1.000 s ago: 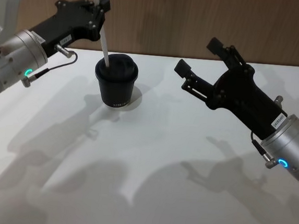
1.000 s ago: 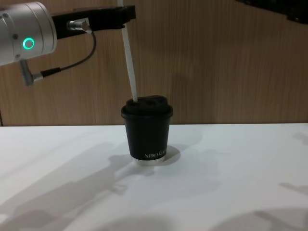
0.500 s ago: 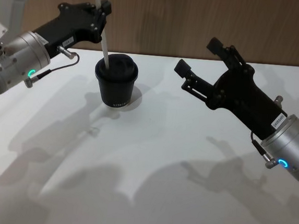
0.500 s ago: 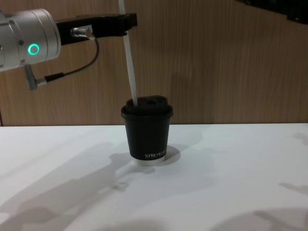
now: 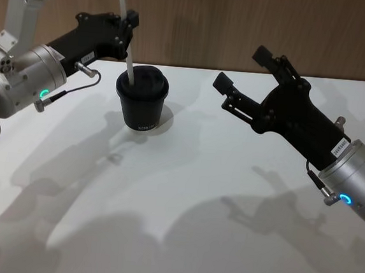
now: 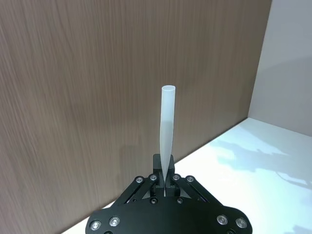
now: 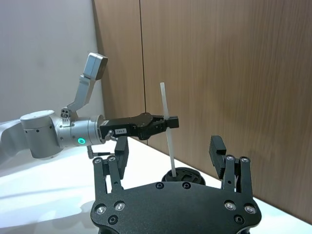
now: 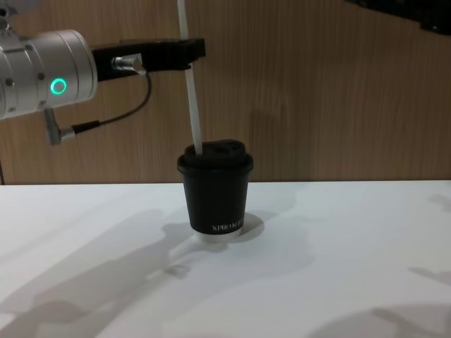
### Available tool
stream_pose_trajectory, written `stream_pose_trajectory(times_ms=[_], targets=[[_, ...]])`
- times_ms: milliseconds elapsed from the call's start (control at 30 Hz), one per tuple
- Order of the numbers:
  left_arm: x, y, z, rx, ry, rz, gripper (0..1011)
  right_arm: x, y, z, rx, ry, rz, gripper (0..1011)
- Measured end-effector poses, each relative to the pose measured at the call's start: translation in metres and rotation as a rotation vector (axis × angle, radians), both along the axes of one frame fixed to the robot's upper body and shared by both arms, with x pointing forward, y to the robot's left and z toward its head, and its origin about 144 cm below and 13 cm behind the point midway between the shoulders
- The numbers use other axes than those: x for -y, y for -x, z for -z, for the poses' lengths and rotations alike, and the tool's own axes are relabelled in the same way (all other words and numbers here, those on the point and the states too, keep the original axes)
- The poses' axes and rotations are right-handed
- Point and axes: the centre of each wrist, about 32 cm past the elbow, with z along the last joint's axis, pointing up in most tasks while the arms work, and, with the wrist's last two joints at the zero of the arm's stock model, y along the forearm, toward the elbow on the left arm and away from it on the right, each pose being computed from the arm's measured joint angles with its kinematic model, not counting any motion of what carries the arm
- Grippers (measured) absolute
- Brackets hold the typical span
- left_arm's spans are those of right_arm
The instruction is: Pick up the straw with one hand, pass it to the other hand, and insert it into the cup.
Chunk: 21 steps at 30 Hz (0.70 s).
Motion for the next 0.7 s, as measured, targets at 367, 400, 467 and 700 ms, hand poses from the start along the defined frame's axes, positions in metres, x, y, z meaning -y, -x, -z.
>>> stream_pose_trajectory(times_ms=[367, 400, 467, 700], targets=[[0.003, 0.001, 0.007, -0.031, -0.012, -0.008, 264, 0.0, 0.0, 0.0, 0.0, 0.0, 0.0, 1001], [0.003, 0.001, 0.007, -0.033, -0.012, -0.009, 272, 0.0, 0.0, 0.0, 0.0, 0.0, 0.0, 1001], [0.003, 0.002, 0.008, -0.035, -0.01, -0.012, 357, 0.0, 0.0, 0.0, 0.0, 0.0, 0.0, 1001], [0.002, 0.01, 0.011, -0.039, -0.001, -0.019, 588, 0.0, 0.0, 0.0, 0.0, 0.0, 0.0, 1001]])
